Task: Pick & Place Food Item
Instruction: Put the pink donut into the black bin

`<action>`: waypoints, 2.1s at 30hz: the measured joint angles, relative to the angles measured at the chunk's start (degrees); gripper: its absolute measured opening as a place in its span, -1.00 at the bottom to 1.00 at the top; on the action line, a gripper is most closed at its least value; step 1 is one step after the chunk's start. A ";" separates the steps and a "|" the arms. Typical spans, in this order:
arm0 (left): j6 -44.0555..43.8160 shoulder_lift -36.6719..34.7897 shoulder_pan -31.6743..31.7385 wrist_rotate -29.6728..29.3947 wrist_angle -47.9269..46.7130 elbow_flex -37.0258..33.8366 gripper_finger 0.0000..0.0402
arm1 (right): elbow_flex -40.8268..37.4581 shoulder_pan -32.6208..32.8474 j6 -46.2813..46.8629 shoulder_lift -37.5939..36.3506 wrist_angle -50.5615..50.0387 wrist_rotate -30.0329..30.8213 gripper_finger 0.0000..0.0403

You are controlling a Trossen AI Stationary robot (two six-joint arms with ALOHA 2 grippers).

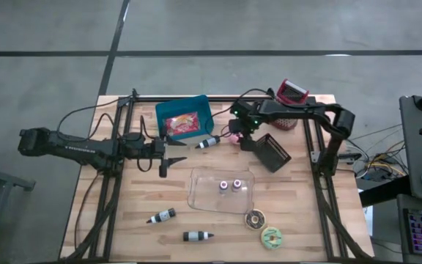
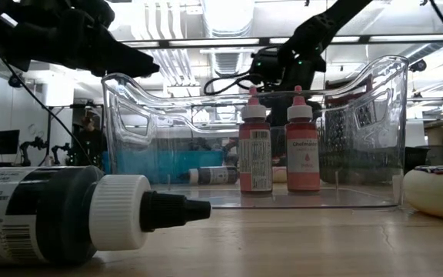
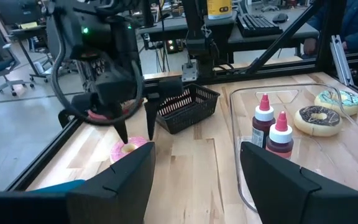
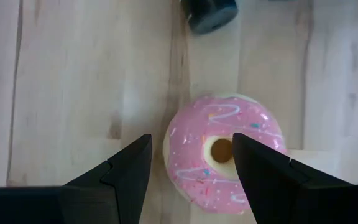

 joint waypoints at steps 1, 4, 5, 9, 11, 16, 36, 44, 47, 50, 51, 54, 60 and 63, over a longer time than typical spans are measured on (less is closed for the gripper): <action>0.09 0.00 0.00 0.00 -0.02 0.00 0.19 | 0.43 0.00 -0.20 0.52 -0.62 -0.05 0.09; 0.20 0.00 0.00 0.00 -0.02 0.00 0.19 | 1.10 0.00 -0.66 1.82 -2.00 -0.28 0.09; 0.22 0.00 0.00 0.00 -0.03 0.00 0.19 | 1.18 0.00 -0.64 2.06 -2.14 -0.30 0.09; 0.61 0.00 0.00 -0.02 -0.04 0.00 0.19 | 0.73 0.00 -0.78 2.29 -2.34 -0.43 0.09; 0.59 0.00 0.00 -0.01 -0.02 0.00 0.19 | 0.69 0.00 -0.84 2.30 -2.27 -0.47 0.09; 0.59 0.00 0.00 -0.02 -0.02 0.00 0.19 | 0.80 0.00 -0.86 2.27 -2.27 -0.47 0.09; 0.55 0.04 0.00 -0.02 -0.02 0.00 0.19 | 0.71 0.00 -1.08 4.79 -1.64 -0.49 0.09; 0.37 0.04 0.00 -0.02 -0.06 0.00 0.19 | 1.06 0.02 -1.23 8.54 -1.26 -0.02 0.09; 0.39 0.04 0.02 -0.04 -0.28 0.00 0.19 | 1.27 0.00 -1.33 8.81 -1.38 -0.02 0.09; 0.39 0.04 0.04 -0.04 -0.43 0.00 0.19 | 1.37 0.02 -1.36 8.38 -1.51 -0.01 0.09; 0.39 0.04 0.04 -0.04 -0.44 0.00 0.19 | 1.37 0.02 -1.42 8.22 -1.55 0.01 0.09; 0.39 0.04 0.04 -0.04 -0.43 0.00 0.19 | 1.37 0.02 -1.30 7.60 -1.66 0.01 0.09; 0.39 0.04 0.04 -0.04 -0.43 0.00 0.19 | 1.26 0.02 -1.19 7.40 -1.45 0.03 0.09; 0.42 0.04 0.04 -0.04 -0.43 0.00 0.19 | 1.26 0.02 -1.04 7.41 -1.28 0.05 0.08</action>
